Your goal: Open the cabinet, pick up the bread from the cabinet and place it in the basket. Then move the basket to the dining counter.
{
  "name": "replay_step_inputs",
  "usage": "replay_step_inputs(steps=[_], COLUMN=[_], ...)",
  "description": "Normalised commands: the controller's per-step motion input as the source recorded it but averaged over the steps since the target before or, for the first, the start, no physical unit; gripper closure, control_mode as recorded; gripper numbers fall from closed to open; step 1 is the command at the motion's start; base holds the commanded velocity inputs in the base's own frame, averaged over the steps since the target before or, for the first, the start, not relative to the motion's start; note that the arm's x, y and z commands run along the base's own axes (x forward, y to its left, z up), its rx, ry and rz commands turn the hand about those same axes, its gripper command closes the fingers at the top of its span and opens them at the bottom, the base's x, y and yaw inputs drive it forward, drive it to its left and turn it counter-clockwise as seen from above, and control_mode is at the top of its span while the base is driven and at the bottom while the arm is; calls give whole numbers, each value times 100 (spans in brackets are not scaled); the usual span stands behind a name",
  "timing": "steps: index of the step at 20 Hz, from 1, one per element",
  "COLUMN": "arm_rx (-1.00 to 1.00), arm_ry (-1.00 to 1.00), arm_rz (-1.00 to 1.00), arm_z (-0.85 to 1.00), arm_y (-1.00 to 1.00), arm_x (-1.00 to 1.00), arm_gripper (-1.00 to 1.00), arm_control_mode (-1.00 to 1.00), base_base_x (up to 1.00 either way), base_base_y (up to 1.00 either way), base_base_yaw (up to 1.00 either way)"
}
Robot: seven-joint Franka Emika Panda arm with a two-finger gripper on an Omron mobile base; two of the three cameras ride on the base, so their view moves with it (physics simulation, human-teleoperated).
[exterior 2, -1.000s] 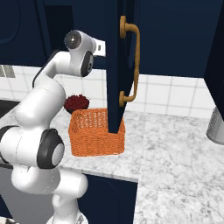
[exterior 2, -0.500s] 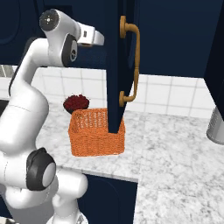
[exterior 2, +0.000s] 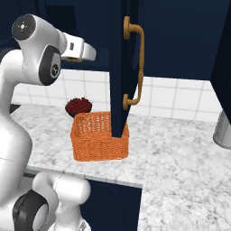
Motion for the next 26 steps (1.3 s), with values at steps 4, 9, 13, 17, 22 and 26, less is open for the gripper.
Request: replay_step_inputs(steps=[4, 9, 13, 17, 22, 26], arm_rx=[0, 7, 1, -7, -5, -3], arm_ry=[20, 41, 23, 14, 24, 15], arm_rz=[0, -4, -2, 0, 0, 0], arm_z=[-43, -44, -69, -75, -65, -52], arm_y=[12, 14, 5, 12, 0, 0], arm_x=[-100, -84, -43, 0, 22, 26], arm_gripper=[100, 100, 100, 100, 100, 100], arm_control_mode=[-100, -100, -100, -100, -100, -100], base_base_x=[0, 0, 0, 0, 0, 0], base_base_y=[0, 0, 0, 0, 0, 0], base_base_yaw=[0, 0, 0, 0, 0, 0])
